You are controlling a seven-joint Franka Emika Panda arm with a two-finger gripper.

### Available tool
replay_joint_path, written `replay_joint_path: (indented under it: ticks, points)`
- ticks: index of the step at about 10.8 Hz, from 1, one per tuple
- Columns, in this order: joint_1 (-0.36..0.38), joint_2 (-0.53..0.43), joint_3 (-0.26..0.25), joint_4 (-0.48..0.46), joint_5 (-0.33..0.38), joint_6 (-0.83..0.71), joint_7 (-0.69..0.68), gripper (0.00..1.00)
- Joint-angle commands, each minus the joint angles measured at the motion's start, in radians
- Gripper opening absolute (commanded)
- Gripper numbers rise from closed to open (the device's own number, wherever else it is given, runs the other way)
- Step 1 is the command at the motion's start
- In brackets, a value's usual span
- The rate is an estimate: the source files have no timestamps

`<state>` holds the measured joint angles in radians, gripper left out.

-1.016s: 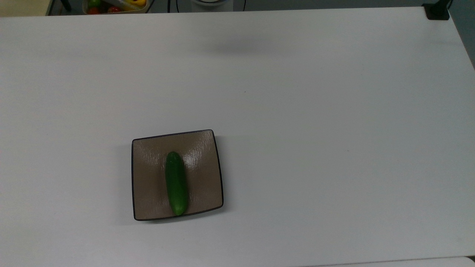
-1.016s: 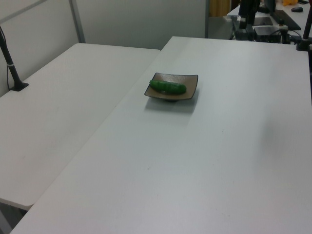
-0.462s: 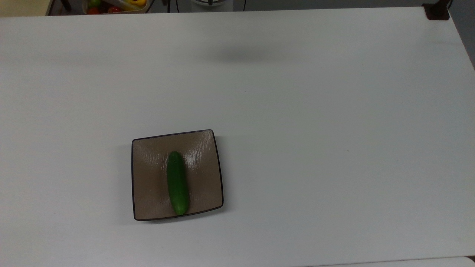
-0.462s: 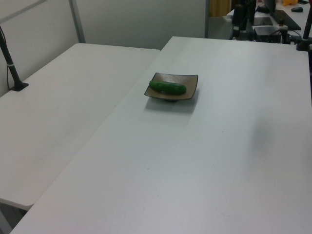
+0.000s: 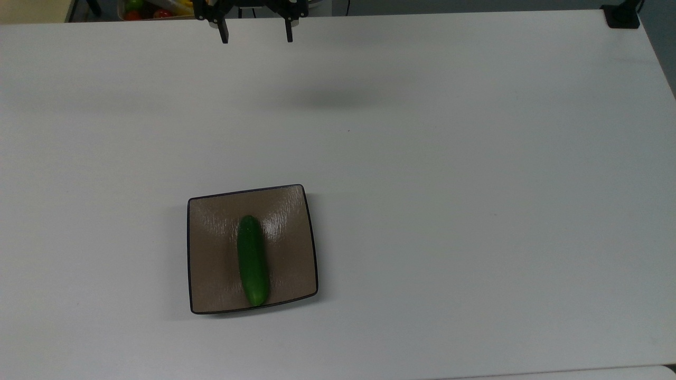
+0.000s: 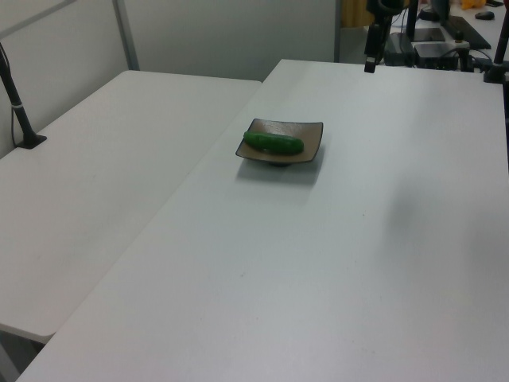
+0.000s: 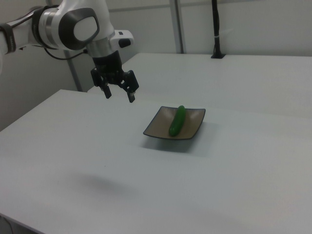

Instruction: Cucumber placed on a ceramic plate

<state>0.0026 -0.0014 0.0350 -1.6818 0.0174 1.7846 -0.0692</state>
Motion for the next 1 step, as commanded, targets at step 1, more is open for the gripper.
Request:
replay_joint_path:
  ticks: [1]
  points:
    - [-0.001,-0.014,0.006,-0.007,-0.011,0.010,-0.015,1.00]
